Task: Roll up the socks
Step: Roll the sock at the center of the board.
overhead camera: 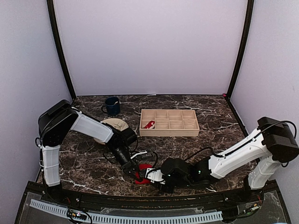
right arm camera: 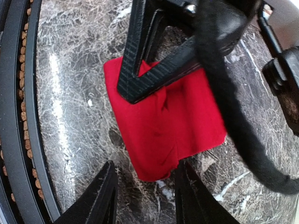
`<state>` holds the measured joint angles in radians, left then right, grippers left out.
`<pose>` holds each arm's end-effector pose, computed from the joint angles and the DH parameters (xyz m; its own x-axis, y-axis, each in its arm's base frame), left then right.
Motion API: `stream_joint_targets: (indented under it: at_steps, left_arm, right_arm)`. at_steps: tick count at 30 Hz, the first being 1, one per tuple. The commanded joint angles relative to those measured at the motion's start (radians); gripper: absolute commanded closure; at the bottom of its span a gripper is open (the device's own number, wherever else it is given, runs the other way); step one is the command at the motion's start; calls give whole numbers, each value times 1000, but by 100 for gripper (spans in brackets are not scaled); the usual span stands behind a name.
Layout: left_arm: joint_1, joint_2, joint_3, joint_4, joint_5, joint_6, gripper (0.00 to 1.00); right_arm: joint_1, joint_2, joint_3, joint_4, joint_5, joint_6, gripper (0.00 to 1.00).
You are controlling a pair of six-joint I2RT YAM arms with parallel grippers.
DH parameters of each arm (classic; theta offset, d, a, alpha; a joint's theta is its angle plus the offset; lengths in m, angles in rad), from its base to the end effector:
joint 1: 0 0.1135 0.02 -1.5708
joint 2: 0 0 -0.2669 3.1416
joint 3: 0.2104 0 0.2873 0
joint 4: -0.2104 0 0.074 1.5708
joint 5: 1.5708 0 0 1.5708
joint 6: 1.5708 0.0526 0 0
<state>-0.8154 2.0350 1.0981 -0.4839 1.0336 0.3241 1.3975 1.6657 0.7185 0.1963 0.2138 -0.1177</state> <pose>0.2203 -0.2999 0.0615 -0.4959 0.7643 -0.4122 0.6525 0.0147 -0.7577 0.0713 0.3426 0.1006 -0.0069 -0.7052 -0.7090 -0.9432 0.2402 -0.2296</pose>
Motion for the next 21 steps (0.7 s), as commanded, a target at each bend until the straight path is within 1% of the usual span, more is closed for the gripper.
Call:
stream_joint_targets:
  at_steps: [1, 11, 14, 18, 21]
  left_arm:
    - [7, 27, 2, -56, -38, 25, 100]
    - [7, 37, 4, -61, -30, 26, 100]
    - [7, 40, 7, -64, -28, 28, 100]
    - [9, 45, 9, -66, -24, 28, 100]
    - [10, 47, 11, -66, -32, 27, 100]
  right_arm:
    - [12, 26, 31, 25, 6, -45, 60]
    - [13, 88, 54, 55, 32, -100, 61]
    - [12, 107, 63, 56, 32, -109, 63]
    - [5, 120, 67, 55, 19, -111, 73]
    - [-8, 127, 74, 35, 2, -109, 84]
